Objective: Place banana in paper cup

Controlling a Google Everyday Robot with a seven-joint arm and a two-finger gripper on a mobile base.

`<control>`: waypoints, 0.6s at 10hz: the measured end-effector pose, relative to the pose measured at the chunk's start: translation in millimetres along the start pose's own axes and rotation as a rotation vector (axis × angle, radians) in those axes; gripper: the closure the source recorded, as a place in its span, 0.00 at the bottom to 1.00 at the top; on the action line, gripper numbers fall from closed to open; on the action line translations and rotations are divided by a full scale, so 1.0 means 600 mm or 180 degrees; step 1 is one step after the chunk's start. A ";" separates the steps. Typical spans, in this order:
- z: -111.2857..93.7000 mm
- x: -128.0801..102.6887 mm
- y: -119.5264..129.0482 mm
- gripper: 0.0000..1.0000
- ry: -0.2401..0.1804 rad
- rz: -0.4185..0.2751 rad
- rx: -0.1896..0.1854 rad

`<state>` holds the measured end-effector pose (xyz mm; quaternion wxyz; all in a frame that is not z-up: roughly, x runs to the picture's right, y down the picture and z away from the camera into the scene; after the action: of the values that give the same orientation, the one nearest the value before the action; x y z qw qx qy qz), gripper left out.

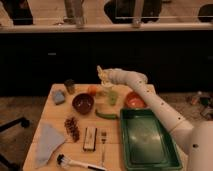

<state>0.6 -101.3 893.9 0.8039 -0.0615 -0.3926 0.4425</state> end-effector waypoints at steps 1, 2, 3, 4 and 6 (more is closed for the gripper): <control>0.002 0.004 -0.004 0.99 -0.0052 0.0046 -0.0013; 0.004 0.009 -0.008 0.99 -0.0091 0.0084 -0.0029; 0.007 0.013 -0.011 0.99 -0.0113 0.0111 -0.0040; 0.008 0.016 -0.017 0.99 -0.0130 0.0134 -0.0042; 0.007 0.021 -0.026 0.99 -0.0148 0.0161 -0.0042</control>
<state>12.2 -102.1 911.1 0.7826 -0.0664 -0.4125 0.4614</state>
